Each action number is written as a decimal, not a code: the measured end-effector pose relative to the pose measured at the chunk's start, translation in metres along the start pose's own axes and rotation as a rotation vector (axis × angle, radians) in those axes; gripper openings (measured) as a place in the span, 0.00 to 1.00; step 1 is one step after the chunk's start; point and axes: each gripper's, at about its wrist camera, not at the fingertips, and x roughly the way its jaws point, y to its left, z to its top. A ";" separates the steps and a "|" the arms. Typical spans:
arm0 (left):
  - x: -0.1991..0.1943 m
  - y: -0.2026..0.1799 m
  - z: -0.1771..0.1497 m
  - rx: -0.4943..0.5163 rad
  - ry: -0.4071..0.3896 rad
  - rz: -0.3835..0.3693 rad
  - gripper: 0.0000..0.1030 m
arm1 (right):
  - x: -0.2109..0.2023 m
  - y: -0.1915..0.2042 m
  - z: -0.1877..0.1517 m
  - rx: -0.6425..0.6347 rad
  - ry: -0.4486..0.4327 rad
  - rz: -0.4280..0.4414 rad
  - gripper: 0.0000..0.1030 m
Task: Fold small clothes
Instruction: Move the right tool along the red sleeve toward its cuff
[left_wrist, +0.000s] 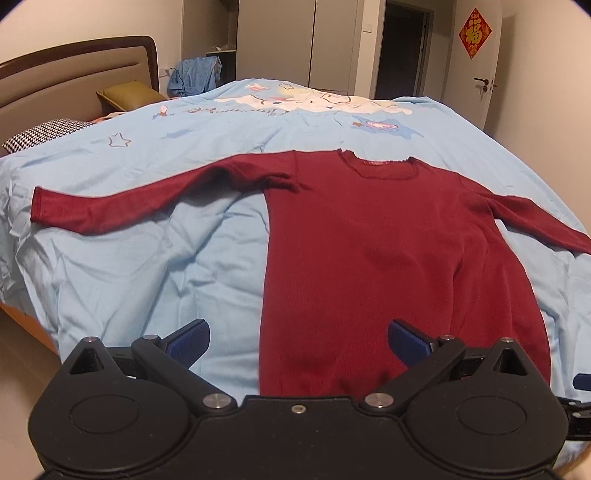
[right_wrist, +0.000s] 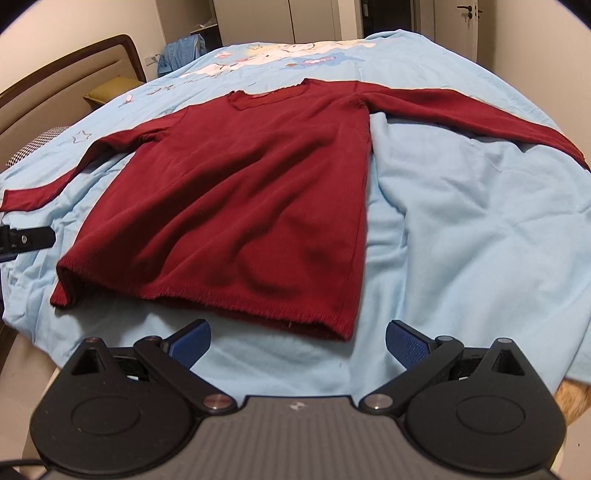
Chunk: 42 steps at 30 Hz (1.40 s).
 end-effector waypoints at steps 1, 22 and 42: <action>0.004 -0.002 0.005 -0.005 0.004 0.010 0.99 | 0.001 -0.002 0.003 0.001 -0.002 0.000 1.00; 0.080 -0.082 0.085 0.087 -0.023 -0.067 0.99 | 0.020 -0.048 0.070 0.037 -0.106 -0.082 1.00; 0.166 -0.188 0.095 0.141 0.073 -0.165 0.99 | 0.067 -0.184 0.141 0.230 -0.218 -0.215 1.00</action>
